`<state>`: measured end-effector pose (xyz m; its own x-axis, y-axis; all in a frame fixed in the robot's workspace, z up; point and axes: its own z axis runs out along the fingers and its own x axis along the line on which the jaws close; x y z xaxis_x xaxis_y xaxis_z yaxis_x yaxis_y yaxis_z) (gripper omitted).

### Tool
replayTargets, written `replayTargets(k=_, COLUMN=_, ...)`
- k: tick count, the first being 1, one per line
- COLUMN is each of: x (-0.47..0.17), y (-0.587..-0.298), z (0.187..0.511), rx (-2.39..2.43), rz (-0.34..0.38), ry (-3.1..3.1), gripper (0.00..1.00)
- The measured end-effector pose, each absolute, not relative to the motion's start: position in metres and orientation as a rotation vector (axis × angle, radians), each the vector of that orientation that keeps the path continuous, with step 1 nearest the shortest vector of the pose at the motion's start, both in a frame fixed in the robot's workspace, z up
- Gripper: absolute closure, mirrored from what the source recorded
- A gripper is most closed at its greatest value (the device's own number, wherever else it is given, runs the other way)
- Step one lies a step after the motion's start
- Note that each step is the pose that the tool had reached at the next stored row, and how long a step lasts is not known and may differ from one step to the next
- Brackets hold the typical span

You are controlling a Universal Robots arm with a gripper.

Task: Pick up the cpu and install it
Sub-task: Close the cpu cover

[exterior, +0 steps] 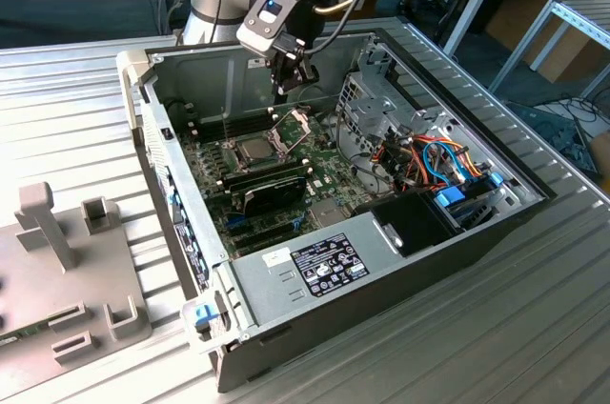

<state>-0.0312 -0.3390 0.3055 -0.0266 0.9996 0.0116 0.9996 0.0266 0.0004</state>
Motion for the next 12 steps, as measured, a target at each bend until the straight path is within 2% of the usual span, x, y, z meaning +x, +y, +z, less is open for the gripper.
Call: replayTargets(k=12, x=-0.0227, y=-0.3390, z=0.3054, rx=-2.186, rz=-0.013, ry=-2.245, gripper=0.89)
